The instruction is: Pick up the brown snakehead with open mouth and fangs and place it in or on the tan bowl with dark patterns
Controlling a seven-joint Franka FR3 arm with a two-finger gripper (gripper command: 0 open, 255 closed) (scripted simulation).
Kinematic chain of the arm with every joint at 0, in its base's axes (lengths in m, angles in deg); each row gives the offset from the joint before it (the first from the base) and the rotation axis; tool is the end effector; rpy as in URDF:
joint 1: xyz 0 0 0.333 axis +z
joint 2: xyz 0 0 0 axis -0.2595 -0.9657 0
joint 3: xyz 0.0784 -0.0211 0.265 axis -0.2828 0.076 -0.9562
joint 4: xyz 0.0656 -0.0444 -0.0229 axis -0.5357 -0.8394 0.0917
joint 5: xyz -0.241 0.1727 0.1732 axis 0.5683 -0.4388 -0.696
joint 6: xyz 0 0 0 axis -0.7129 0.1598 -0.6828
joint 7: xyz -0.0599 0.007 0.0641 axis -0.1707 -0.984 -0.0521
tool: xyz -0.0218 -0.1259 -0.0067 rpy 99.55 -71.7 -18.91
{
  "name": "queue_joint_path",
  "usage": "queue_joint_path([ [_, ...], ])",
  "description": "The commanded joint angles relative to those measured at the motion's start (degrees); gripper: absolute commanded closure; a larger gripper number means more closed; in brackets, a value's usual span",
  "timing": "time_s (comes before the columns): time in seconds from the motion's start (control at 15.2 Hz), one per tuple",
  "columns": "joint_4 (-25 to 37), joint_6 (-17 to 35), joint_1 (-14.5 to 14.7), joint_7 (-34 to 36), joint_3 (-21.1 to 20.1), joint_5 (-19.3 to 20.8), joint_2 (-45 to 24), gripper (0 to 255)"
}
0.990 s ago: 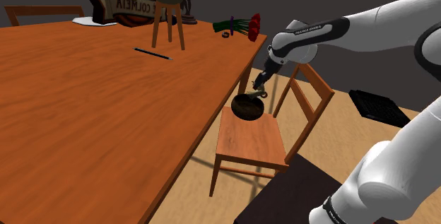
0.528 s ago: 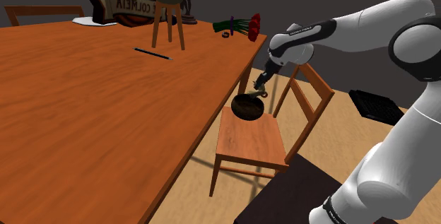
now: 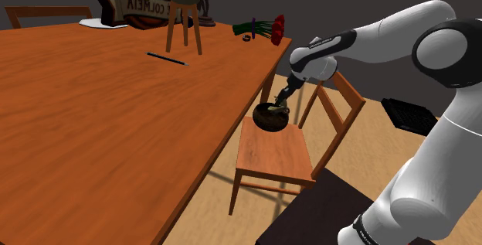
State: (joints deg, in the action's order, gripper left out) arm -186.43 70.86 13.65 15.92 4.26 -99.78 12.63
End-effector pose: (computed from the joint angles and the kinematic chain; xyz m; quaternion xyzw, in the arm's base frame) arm 0.4821 -0.2060 0.3509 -0.9873 -0.0631 -0.1398 0.0417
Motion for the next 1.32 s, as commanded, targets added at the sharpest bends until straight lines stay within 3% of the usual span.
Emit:
queue_joint_path([
  [0.0,-0.4,1.3,-0.1,-1.1,-0.1,-1.2,-1.0,255],
  [0.59,-0.7,1.9,-0.2,-1.5,-0.2,-1.7,-1.5,255],
  [0.66,-0.7,1.8,-0.2,-1.5,-0.2,-1.7,-1.5,0],
  [0.99,-0.6,1.8,-0.2,-1.5,-0.2,-1.7,-1.5,0],
  [1.25,0.0,-3.7,-0.3,1.9,0.8,3.4,4.3,0],
])
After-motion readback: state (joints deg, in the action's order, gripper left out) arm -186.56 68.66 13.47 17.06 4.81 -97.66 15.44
